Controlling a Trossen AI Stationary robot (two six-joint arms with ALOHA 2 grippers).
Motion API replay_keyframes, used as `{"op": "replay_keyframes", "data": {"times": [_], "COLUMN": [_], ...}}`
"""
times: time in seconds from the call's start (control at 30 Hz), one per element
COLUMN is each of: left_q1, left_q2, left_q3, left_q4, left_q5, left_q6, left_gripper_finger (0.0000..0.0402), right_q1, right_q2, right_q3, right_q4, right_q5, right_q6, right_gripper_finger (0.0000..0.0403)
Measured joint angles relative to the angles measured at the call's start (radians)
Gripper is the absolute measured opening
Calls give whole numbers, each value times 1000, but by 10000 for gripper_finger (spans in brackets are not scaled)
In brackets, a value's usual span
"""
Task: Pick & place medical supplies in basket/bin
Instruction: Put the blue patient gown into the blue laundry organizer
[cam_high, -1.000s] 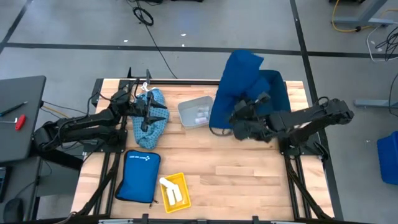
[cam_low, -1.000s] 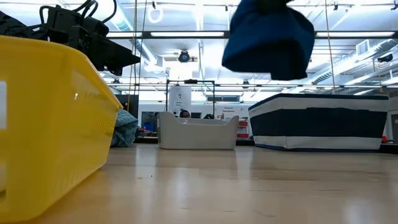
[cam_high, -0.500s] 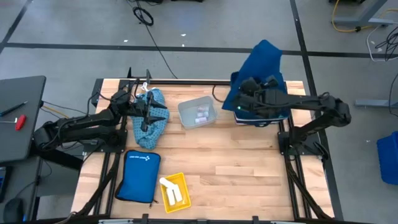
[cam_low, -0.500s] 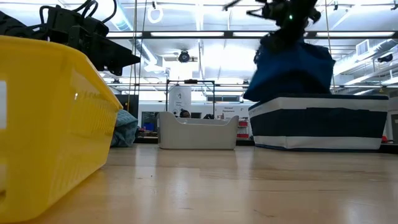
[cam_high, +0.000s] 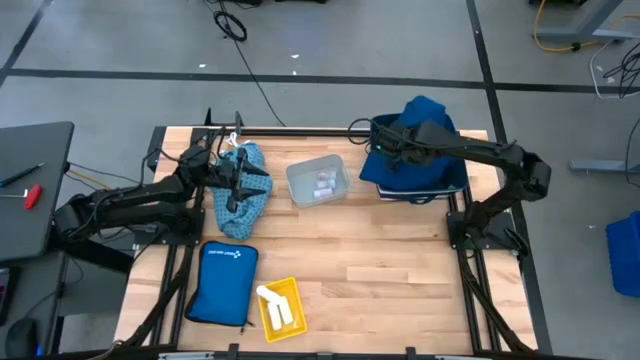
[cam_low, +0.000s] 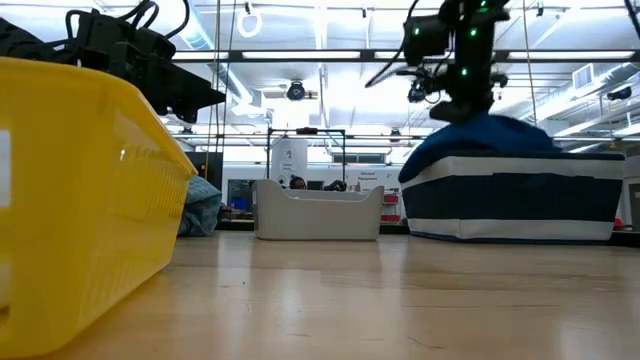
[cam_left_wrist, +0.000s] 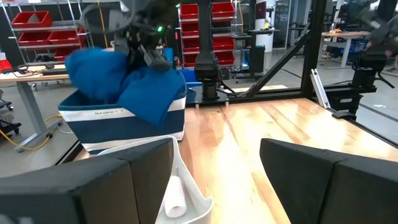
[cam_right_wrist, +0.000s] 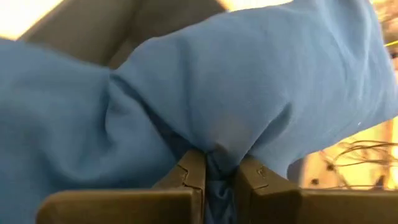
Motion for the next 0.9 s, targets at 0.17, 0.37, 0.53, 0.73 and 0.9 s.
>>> {"op": "replay_keyframes", "data": {"times": [0.17, 0.37, 0.53, 0.73, 0.9], "left_q1": [-2, -2, -2, -2, -2], "left_q2": [0, 0, 0, 0, 0], "left_q3": [0, 0, 0, 0, 0], "left_q4": [0, -4, -12, -13, -13], "left_q5": [-3, -6, -8, -9, -9], "left_q6": [4, 4, 5, 4, 4], "left_gripper_finger": [246, 246, 246, 246, 246], "right_q1": [-57, -117, -148, -155, -155], "right_q2": [73, 168, 227, 276, 278], "right_q3": [-1, -1, -1, -1, -1], "right_q4": [24, 41, 48, 57, 121], "right_q5": [-128, -193, -307, -412, -399], "right_q6": [-96, -144, -175, -212, -212], "right_gripper_finger": [33, 33, 33, 33, 56]}}
